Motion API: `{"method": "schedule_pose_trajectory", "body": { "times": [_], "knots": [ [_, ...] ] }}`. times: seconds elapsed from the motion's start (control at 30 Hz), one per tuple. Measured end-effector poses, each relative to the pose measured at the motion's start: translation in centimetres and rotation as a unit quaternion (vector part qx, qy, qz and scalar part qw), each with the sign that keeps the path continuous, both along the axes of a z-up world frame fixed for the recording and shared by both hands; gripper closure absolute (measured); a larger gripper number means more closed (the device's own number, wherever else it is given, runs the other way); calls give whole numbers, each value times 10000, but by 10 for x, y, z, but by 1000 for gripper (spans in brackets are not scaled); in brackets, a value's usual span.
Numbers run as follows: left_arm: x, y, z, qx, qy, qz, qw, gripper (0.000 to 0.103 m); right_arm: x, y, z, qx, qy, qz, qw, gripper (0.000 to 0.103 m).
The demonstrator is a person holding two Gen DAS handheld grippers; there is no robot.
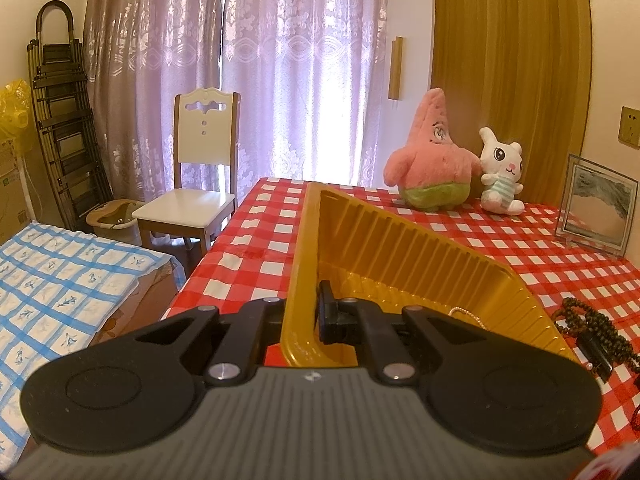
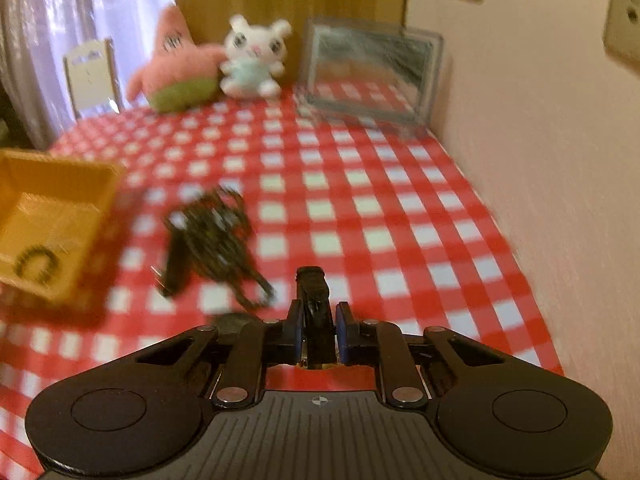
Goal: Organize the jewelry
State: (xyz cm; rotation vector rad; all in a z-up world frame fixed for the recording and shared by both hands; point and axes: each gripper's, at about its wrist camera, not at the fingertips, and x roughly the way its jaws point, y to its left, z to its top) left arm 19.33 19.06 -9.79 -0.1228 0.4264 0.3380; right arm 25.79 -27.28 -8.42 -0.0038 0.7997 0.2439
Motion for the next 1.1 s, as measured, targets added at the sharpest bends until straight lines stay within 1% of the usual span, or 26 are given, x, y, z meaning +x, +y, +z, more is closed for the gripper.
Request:
{"method": "schedule_pose_trajectory", "body": {
  "times": [0.07,0.17,0.27,0.33,0.43,0.53,0.63,0.77,0.87,0.97,1.03,1.07,1.1],
  "knots": [
    [0,0,1,-5,-9,-5,10000,97,1,11,14,276,-87,125,9995,87],
    [0,0,1,-6,-4,-1,10000,97,5,33,29,751,-95,392,9964,87],
    [0,0,1,-1,1,-5,10000,97,12,63,34,1239,5,749,9895,87],
    [1,-1,1,1,-1,-7,10000,97,20,86,33,1512,148,960,9837,87],
    [1,0,1,-5,3,-15,10000,97,33,125,28,1877,382,1253,9735,87],
    [2,0,2,-13,17,-14,10000,97,46,164,18,2206,667,1434,9625,87],
    [5,2,0,-53,39,1,10000,97,58,199,3,2573,1060,1486,9489,87],
    [5,4,-3,-91,77,25,9999,96,67,235,-18,2976,1600,1394,9308,87],
    [6,6,-4,-129,92,33,9999,96,70,254,-28,3108,1835,1410,9219,87],
    [7,6,-5,-127,70,11,9999,96,73,267,-36,3149,2052,1389,9162,86],
    [7,7,-6,-147,107,29,9998,97,76,275,-40,3101,2140,1484,9144,85],
    [8,8,-6,-168,106,36,9998,97,76,277,-40,3011,2106,1547,9171,85],
    [9,9,-6,-182,121,38,9998,97,74,279,-40,2923,2043,1615,9202,81]
  ]
}}
